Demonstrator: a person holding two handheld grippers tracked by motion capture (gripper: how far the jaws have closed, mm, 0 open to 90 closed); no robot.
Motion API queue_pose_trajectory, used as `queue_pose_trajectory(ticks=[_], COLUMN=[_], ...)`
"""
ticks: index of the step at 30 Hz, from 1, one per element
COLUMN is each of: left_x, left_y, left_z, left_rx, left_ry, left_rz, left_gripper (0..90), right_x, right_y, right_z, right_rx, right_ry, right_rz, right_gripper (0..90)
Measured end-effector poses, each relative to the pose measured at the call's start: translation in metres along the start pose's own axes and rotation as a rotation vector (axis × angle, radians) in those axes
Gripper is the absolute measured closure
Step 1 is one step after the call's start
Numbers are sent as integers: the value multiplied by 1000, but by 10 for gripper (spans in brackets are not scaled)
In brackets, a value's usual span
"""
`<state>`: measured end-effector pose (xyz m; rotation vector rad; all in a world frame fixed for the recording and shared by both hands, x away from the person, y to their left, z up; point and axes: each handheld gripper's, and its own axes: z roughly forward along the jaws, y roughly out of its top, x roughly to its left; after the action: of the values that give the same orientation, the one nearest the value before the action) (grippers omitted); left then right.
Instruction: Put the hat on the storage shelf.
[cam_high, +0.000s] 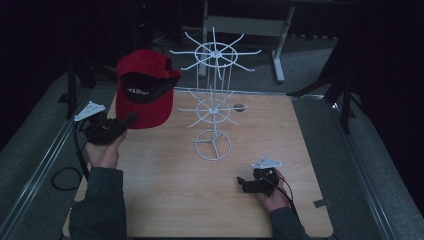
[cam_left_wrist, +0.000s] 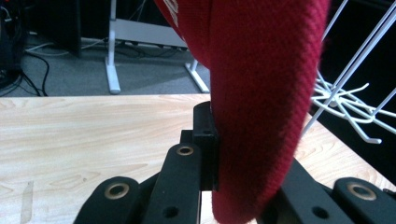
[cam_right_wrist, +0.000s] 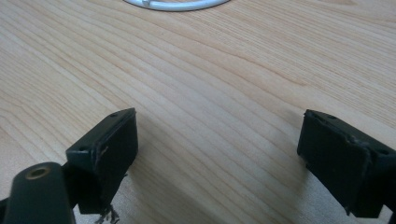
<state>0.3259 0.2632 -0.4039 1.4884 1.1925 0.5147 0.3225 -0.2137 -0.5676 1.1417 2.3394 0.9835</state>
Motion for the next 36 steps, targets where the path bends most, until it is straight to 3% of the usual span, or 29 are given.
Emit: queue_pose_trajectory(ticks=[6,14,21,31,36], left_x=[-1,-5,-13,-16,-21], left_y=[3,7,17,24,28], left_z=[-3,-10,-15,-25,-31], left_rx=[-27,-67,-85,-148,-170], left_ry=[2,-34,-40,-72,-83], left_rz=[-5,-25,1,-27,-15], left_gripper=[855,855,855,855,856], right_x=[0,0,0,0,0], right_y=[0,0,0,0,0], right_z=[0,0,0,0,0], right_rx=[-1,-1,1,1,1], right_ry=[-1,-1,0,0,0], right_rz=[1,2,3,3,2], right_gripper=[121,121,122,121,121])
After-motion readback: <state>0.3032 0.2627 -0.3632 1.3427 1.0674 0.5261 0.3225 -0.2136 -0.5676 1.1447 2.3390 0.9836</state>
